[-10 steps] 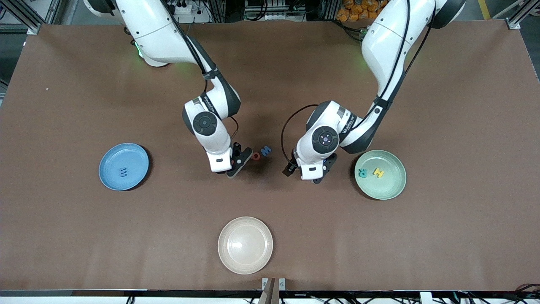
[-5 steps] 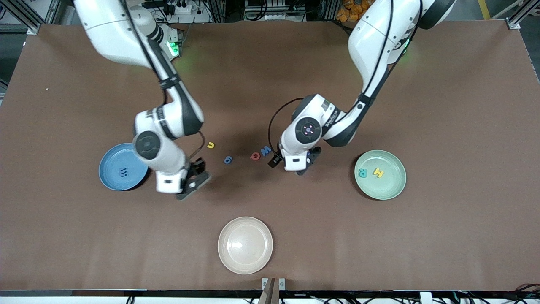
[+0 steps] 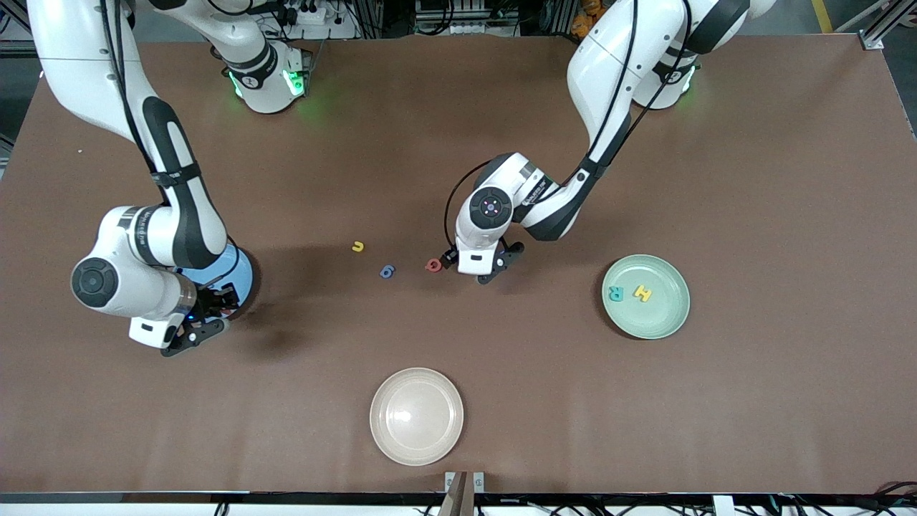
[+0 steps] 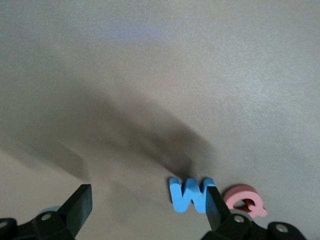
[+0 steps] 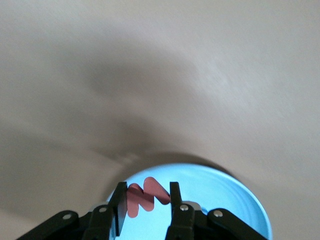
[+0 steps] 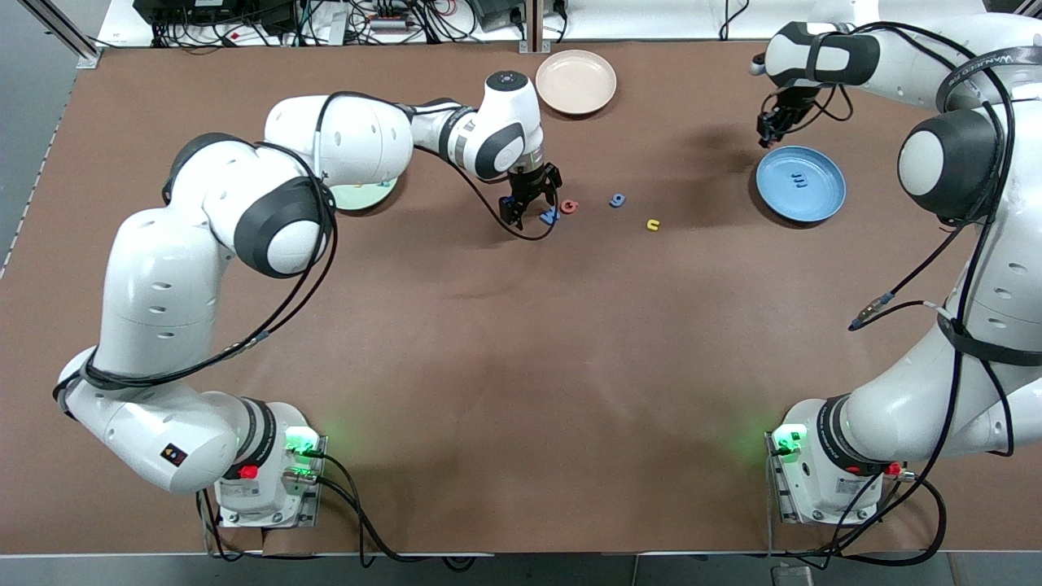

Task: Sort upper and lower case letters into plates
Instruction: 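Place the pink m on the blue plate with the right gripper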

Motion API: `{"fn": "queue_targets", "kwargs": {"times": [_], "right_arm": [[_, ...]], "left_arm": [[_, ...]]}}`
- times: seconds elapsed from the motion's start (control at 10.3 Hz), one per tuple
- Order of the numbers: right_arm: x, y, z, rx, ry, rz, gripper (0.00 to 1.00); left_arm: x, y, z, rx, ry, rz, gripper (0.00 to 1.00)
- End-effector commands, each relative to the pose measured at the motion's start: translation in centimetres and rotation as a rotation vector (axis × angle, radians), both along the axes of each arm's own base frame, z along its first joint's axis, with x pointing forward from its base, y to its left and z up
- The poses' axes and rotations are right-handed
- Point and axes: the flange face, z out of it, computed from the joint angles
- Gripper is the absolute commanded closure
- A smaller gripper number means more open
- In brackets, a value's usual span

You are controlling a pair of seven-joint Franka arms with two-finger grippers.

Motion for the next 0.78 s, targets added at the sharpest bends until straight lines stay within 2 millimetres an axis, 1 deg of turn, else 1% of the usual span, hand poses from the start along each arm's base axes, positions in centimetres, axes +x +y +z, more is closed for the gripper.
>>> {"fn": "queue_targets", "kwargs": {"times": [0.0,0.1,0.19,0.39,0.49,0.68], "right_arm": [[-0.9,-1.8,0.1,-0.034,0.040,-0.018,0.07],[-0.8,-2.1,0.1,-0.033,0.040,-0.017,0.00],[-0.9,-1.9,-0.1,-0.032,0.043,-0.016,0.00],[-0.9,-1.9,-0.2,-0.029,0.042,-0.029,0.00],[-0.8,-1.8,-0.3,-0.025,0.038,-0.029,0.00],[-0.6,-0.8,-0.4,-0.020,0.028,-0.016,0.00]], "left_arm": [[0.3,-1.5,-0.1,-0.007,-0.032,-0.015,0.00],[0.3,-1.7,-0.6,-0.001,-0.025,0.019,0.00],[0.5,-1.7,-0.8,-0.001,-0.029,0.055,0.00],[0.0,-2.2,-1.8,0.000,-0.043,0.057,0.00],[0.5,-1.7,-2.2,0.011,-0.050,0.066,0.00],[-0.1,-2.2,-2.7,0.015,-0.052,0.055,0.00]]}}
